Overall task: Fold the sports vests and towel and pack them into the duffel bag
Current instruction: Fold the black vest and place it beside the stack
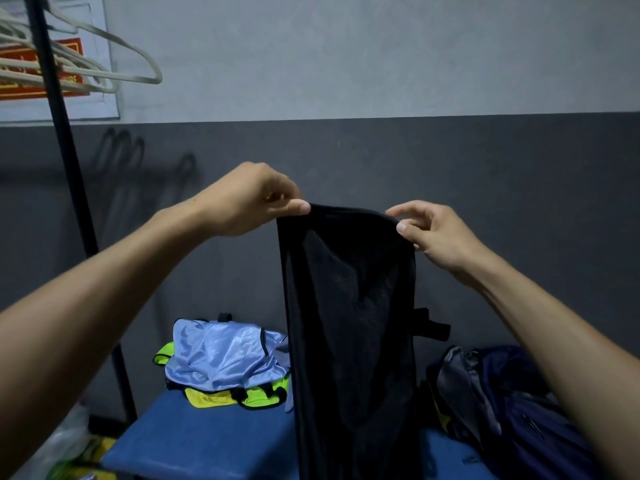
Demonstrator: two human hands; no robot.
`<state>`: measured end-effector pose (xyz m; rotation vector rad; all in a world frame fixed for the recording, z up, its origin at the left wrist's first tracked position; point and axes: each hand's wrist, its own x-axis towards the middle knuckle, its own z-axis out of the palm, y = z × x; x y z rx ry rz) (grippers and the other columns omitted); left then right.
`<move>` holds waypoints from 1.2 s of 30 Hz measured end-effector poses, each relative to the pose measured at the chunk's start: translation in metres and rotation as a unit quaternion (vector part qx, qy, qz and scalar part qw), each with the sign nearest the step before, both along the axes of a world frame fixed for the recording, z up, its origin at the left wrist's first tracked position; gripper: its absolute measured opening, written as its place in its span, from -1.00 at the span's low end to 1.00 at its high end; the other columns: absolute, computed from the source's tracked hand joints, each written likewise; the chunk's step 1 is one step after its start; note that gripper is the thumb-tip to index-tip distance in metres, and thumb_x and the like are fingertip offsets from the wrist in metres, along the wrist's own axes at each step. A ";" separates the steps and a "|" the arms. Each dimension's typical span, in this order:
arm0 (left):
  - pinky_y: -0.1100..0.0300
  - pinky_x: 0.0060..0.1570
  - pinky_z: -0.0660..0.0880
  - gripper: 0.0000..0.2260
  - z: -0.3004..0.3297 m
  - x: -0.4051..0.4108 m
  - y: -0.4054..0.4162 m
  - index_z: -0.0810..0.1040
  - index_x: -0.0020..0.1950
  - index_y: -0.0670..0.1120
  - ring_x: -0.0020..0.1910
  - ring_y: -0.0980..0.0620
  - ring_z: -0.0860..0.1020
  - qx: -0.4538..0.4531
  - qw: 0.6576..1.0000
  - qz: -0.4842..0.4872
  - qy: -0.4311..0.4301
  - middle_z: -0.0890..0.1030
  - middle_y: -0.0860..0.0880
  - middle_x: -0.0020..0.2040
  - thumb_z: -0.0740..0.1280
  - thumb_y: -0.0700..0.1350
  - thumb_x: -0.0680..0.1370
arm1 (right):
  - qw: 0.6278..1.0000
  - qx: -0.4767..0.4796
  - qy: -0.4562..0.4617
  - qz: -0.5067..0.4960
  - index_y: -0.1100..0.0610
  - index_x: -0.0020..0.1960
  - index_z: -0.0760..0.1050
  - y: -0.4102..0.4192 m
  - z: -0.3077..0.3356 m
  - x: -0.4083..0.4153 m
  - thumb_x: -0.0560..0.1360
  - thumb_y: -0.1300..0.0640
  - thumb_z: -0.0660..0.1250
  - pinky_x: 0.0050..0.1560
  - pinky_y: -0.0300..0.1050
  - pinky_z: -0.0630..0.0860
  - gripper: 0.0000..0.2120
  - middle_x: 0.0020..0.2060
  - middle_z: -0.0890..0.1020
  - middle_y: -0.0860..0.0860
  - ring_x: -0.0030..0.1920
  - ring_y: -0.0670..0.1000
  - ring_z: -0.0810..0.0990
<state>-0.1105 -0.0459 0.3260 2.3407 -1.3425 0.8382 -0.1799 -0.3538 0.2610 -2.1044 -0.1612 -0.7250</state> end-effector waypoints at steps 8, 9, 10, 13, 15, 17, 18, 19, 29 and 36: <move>0.07 0.01 0.47 -0.79 0.002 -0.011 -0.019 0.62 0.23 0.19 0.09 -0.11 0.57 0.116 0.976 0.180 -0.025 0.63 0.08 -0.01 0.34 0.12 0.61 | 1.000 -0.002 0.021 0.018 0.06 0.08 0.62 0.003 0.007 -0.013 0.59 0.28 0.36 -0.24 -0.18 0.47 -0.83 -0.25 0.69 -0.03 -0.35 -0.09 0.51; 0.06 0.01 0.47 -0.82 0.001 -0.011 -0.021 0.63 0.18 0.20 0.12 -0.13 0.57 0.127 0.972 0.198 -0.025 0.64 0.05 0.05 0.34 0.13 0.60 | 1.000 0.001 0.021 0.023 0.09 0.09 0.61 0.005 0.008 -0.014 0.59 0.30 0.35 -0.31 -0.19 0.44 -0.84 -0.26 0.66 -0.02 -0.40 -0.08 0.47; 0.06 0.00 0.48 -0.85 0.001 -0.012 -0.023 0.63 0.14 0.20 0.12 -0.14 0.57 0.132 0.969 0.207 -0.025 0.64 0.03 0.08 0.34 0.13 0.60 | 0.999 0.001 0.022 0.024 0.11 0.10 0.60 0.006 0.008 -0.015 0.60 0.32 0.34 -0.35 -0.19 0.43 -0.84 -0.25 0.65 0.00 -0.43 -0.07 0.46; 0.09 -0.06 0.43 -0.90 -0.001 -0.011 -0.023 0.61 0.07 0.19 0.07 -0.12 0.56 0.119 0.972 0.200 -0.012 0.62 0.05 0.02 0.36 0.13 0.59 | 1.000 0.000 0.021 0.023 0.16 0.12 0.57 0.008 0.008 -0.017 0.61 0.34 0.30 -0.44 -0.18 0.45 -0.83 -0.22 0.64 0.08 -0.43 -0.02 0.58; 0.10 -0.06 0.42 -0.92 -0.003 -0.010 -0.021 0.62 0.03 0.16 0.04 -0.06 0.55 0.109 0.980 0.167 -0.019 0.57 0.09 -0.01 0.40 0.10 0.57 | 0.999 0.014 0.023 0.026 0.19 0.14 0.56 0.008 0.007 -0.019 0.61 0.36 0.29 -0.42 -0.17 0.51 -0.83 -0.20 0.63 0.11 -0.38 0.04 0.66; 0.12 0.00 0.44 -0.94 -0.003 -0.006 -0.019 0.64 -0.04 0.11 0.03 -0.03 0.53 0.097 0.989 0.105 -0.026 0.51 0.07 -0.01 0.44 0.06 0.56 | 0.998 0.038 0.025 0.032 0.20 0.15 0.54 0.008 0.006 -0.020 0.62 0.36 0.27 -0.38 -0.15 0.57 -0.83 -0.22 0.61 0.11 -0.32 0.09 0.71; 0.14 0.00 0.42 -0.93 -0.003 -0.006 -0.018 0.64 -0.06 0.08 0.00 -0.01 0.54 0.089 0.992 0.085 -0.008 0.52 0.07 -0.04 0.45 0.04 0.56 | 0.998 0.049 0.025 0.035 0.20 0.15 0.54 0.008 0.005 -0.022 0.63 0.35 0.26 -0.35 -0.14 0.60 -0.83 -0.25 0.59 0.08 -0.29 0.12 0.73; 0.17 -0.03 0.43 -0.91 -0.001 -0.009 -0.017 0.63 -0.08 0.05 -0.05 0.01 0.57 0.078 0.994 0.075 0.029 0.56 0.07 -0.08 0.43 0.03 0.58 | 0.997 0.066 0.027 0.038 0.20 0.16 0.54 0.009 0.004 -0.023 0.63 0.35 0.25 -0.33 -0.12 0.63 -0.83 -0.30 0.58 0.04 -0.26 0.14 0.74; 0.31 -0.28 0.51 -0.85 0.010 -0.077 -0.080 0.67 0.13 -0.16 -0.23 0.17 0.55 -0.086 0.944 -0.216 0.232 0.66 0.02 -0.18 0.42 -0.13 0.61 | 0.969 0.243 0.000 0.037 0.13 0.08 0.56 -0.030 -0.012 -0.066 0.61 0.35 0.26 -0.35 -0.19 0.63 -0.82 -0.26 0.63 0.07 -0.35 0.00 0.70; 0.20 -0.28 0.54 -0.95 0.012 -0.113 -0.135 0.58 0.08 -0.18 -0.25 0.12 0.60 -0.233 0.836 -0.387 0.312 0.63 -0.01 -0.20 0.34 -0.22 0.65 | 0.974 0.196 -0.109 -0.020 0.01 0.00 0.53 -0.061 0.071 -0.112 0.61 0.32 0.26 -0.38 -0.24 0.58 -0.78 -0.33 0.66 -0.11 -0.44 -0.13 0.60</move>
